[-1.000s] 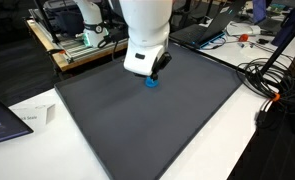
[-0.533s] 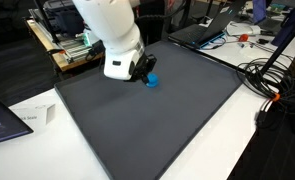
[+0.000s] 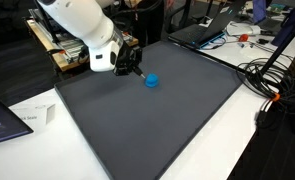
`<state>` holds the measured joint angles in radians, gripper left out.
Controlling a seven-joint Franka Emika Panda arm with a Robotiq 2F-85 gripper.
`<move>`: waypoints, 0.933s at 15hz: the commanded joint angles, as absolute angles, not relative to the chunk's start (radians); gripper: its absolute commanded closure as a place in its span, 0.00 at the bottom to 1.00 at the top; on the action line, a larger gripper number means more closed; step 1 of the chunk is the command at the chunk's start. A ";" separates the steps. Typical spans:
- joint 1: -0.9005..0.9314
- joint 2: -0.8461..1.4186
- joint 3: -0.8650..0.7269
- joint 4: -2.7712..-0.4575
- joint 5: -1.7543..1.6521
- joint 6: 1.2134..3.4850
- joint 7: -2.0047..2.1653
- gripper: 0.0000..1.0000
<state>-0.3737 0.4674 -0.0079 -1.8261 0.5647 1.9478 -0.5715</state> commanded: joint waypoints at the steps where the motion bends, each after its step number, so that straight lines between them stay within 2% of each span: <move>1: -0.395 0.355 -0.012 -1.990 0.671 1.996 -0.713 0.97; 8: -0.350 0.232 -0.059 -2.198 0.805 2.116 -0.867 0.97; 14: -0.263 0.075 -0.075 -2.385 0.855 2.287 -0.792 0.97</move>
